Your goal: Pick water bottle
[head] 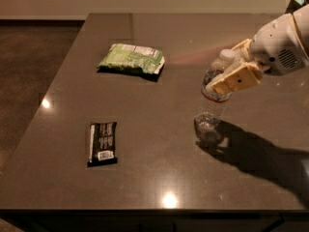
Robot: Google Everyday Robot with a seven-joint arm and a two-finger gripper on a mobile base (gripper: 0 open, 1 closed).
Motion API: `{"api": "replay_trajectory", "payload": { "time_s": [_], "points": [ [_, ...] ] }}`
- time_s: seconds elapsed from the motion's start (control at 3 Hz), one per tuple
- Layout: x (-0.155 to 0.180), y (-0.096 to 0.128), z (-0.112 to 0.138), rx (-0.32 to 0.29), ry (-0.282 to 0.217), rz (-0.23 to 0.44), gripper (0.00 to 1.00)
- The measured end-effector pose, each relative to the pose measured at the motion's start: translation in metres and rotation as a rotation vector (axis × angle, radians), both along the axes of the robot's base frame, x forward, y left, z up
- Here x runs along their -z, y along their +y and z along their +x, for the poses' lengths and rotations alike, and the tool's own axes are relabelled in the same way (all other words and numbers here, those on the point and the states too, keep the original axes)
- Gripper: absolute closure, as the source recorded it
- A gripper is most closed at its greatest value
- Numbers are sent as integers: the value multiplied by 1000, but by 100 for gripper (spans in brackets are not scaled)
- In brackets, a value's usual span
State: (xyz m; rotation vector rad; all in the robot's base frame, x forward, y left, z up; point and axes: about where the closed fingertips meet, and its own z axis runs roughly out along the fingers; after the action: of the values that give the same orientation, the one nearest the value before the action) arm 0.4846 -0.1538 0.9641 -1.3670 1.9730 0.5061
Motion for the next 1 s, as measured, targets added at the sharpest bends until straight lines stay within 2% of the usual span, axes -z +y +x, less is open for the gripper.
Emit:
{"api": "replay_trajectory", "payload": {
  "time_s": [0.33, 0.67, 1.0],
  "points": [
    [-16, 1, 5, -6, -7, 21, 84],
    [-41, 2, 12, -19, -36, 30, 100],
    [-71, 13, 17, -65, -62, 62, 100]
  ]
}}
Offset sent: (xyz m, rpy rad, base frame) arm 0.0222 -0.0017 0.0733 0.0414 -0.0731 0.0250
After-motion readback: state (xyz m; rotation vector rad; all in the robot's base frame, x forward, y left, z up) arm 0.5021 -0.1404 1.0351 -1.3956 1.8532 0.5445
